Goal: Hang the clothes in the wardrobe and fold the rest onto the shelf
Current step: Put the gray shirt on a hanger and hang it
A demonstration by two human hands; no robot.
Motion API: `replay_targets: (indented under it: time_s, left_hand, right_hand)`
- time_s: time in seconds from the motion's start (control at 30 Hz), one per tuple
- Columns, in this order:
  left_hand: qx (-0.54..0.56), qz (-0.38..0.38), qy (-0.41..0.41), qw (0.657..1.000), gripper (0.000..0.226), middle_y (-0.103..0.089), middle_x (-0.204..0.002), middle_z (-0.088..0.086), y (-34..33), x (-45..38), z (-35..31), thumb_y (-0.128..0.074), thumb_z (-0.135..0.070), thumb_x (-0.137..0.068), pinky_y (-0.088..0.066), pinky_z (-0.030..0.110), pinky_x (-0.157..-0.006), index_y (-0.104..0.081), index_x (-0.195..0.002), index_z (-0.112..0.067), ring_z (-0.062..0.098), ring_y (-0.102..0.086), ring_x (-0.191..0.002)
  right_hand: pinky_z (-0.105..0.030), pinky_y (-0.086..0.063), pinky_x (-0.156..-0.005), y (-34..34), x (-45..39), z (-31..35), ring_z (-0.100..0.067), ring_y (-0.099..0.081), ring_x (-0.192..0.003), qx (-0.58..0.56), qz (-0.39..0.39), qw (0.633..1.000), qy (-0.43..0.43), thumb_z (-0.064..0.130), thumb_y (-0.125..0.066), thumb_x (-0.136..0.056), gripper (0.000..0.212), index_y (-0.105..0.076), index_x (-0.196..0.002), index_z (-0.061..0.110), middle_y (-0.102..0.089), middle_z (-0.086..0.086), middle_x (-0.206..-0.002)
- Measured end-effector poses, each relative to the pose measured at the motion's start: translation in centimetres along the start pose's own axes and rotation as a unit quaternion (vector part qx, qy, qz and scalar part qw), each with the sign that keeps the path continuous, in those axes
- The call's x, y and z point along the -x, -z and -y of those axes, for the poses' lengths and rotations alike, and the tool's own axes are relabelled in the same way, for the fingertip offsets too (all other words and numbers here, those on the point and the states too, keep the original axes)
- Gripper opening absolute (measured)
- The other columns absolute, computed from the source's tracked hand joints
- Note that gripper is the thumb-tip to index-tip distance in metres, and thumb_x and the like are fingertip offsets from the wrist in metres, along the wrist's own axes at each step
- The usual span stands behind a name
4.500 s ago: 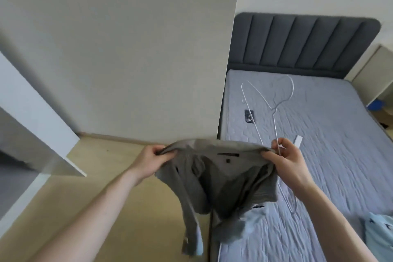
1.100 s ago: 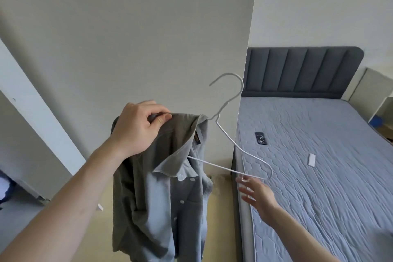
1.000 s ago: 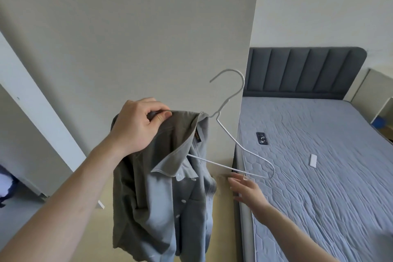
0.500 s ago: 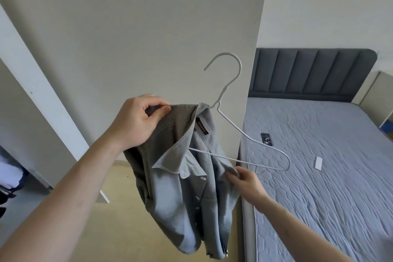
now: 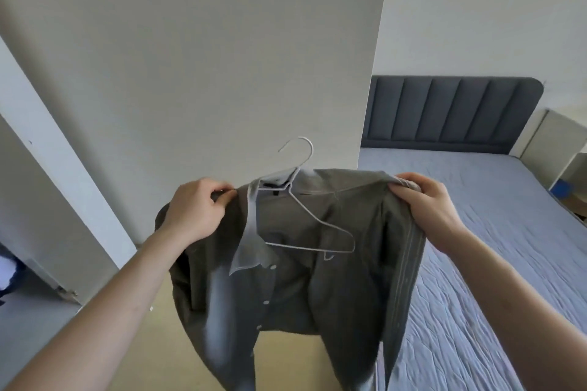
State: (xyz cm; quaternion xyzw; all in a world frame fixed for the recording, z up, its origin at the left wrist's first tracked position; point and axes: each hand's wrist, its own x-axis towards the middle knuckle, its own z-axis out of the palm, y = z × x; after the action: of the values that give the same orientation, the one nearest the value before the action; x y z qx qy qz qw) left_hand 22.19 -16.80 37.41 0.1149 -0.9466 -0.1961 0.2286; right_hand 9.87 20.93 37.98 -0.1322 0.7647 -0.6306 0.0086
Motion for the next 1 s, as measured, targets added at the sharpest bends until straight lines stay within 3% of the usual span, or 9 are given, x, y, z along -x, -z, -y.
replay_targets:
  time_s: [0.1,0.23,0.33,0.47,0.53,0.63,0.77,0.9,1.0]
  left_hand:
    - [0.050,-0.018,0.062,0.997,0.018,-0.071,-0.085,-0.014,-1.4,-0.3,0.0,-0.062,-0.033,-0.098,-0.042,0.025,-0.066,-0.074,-0.085,-0.033,0.017,-0.062,-0.086]
    - [0.114,-0.044,0.109,0.987,0.015,-0.075,-0.090,-0.009,-2.5,-0.5,-0.9,-0.064,-0.032,-0.096,-0.043,0.027,-0.075,-0.078,-0.091,-0.028,0.017,-0.065,-0.089]
    - [0.145,-0.066,0.098,0.982,0.015,-0.068,-0.078,-0.022,-2.3,-0.6,-2.4,-0.066,-0.031,-0.096,-0.040,0.013,-0.066,-0.076,-0.085,-0.031,0.001,-0.061,-0.078]
    - [0.193,-0.078,0.060,0.976,0.017,-0.071,-0.078,-0.027,-1.8,0.1,-3.8,-0.065,-0.028,-0.097,-0.038,0.001,-0.062,-0.077,-0.085,-0.028,-0.015,-0.062,-0.080]
    - [0.219,-0.074,0.050,0.972,0.017,-0.073,-0.082,-0.026,-1.7,0.5,-4.2,-0.065,-0.027,-0.097,-0.042,0.005,-0.065,-0.077,-0.085,-0.029,-0.009,-0.065,-0.084]
    - [0.247,-0.070,0.049,0.965,0.018,-0.074,-0.083,-0.021,-2.0,0.8,-4.8,-0.065,-0.026,-0.098,-0.048,0.017,-0.071,-0.077,-0.085,-0.028,-0.003,-0.068,-0.084]
    - [0.264,-0.071,0.058,0.960,0.018,-0.075,-0.084,-0.020,-2.3,1.1,-5.0,-0.064,-0.027,-0.098,-0.049,0.022,-0.073,-0.076,-0.084,-0.029,-0.001,-0.068,-0.084]
    - [0.255,-0.084,0.053,0.962,0.017,-0.074,-0.087,-0.021,-1.8,1.1,-4.3,-0.064,-0.027,-0.098,-0.047,0.019,-0.074,-0.076,-0.087,-0.031,-0.002,-0.067,-0.087]
    - [0.232,-0.093,0.041,0.967,0.018,-0.074,-0.089,-0.023,-1.4,1.1,-3.9,-0.065,-0.025,-0.097,-0.047,0.018,-0.076,-0.075,-0.086,-0.034,-0.002,-0.067,-0.090]
  right_hand:
    - [-0.031,-0.053,-0.071,-1.9,2.6,3.5,-0.014,-0.067,-0.077,-0.026,0.095,0.994,0.047,0.021,-0.066,-0.095,0.012,-0.075,-0.088,0.023,-0.072,-0.002,-0.084]
    - [-0.017,-0.042,-0.063,-6.1,6.7,4.9,-0.006,-0.057,-0.073,-0.002,0.222,0.969,0.105,0.029,-0.068,-0.091,0.010,-0.068,-0.090,0.018,-0.064,-0.006,-0.081]
    - [-0.030,-0.047,-0.069,-9.7,8.5,2.9,-0.018,-0.058,-0.076,0.093,0.281,0.945,0.136,0.029,-0.066,-0.095,0.009,-0.064,-0.091,0.022,-0.064,-0.002,-0.085]
    - [-0.027,-0.045,-0.067,-12.8,8.5,-0.6,-0.007,-0.051,-0.068,0.136,0.274,0.944,0.121,0.030,-0.062,-0.095,0.011,-0.055,-0.087,0.028,-0.060,0.010,-0.074]
    - [-0.024,-0.044,-0.062,-13.8,8.2,-2.0,-0.006,-0.050,-0.061,0.162,0.278,0.941,0.104,0.032,-0.057,-0.099,0.024,-0.047,-0.077,0.030,-0.055,0.014,-0.066]
    - [-0.024,-0.054,-0.059,-14.8,8.1,-3.3,-0.015,-0.069,-0.063,0.197,0.309,0.930,0.040,0.031,-0.052,-0.103,0.032,-0.047,-0.071,0.029,-0.062,0.017,-0.061]
    - [-0.040,-0.060,-0.079,-14.9,7.5,-3.5,-0.010,-0.072,-0.083,0.201,0.334,0.920,0.031,0.038,-0.051,-0.100,0.025,-0.064,-0.095,0.018,-0.075,0.005,-0.090]
    - [-0.021,-0.053,-0.086,-11.8,6.2,-2.9,0.003,-0.068,-0.091,0.247,0.378,0.892,0.037,0.063,-0.062,-0.084,0.038,-0.067,-0.102,0.031,-0.071,0.023,-0.100]
    - [-0.025,-0.056,-0.086,-8.3,4.5,-2.4,0.002,-0.070,-0.092,0.265,0.360,0.893,0.049,0.064,-0.066,-0.085,0.036,-0.071,-0.104,0.034,-0.073,0.022,-0.099]
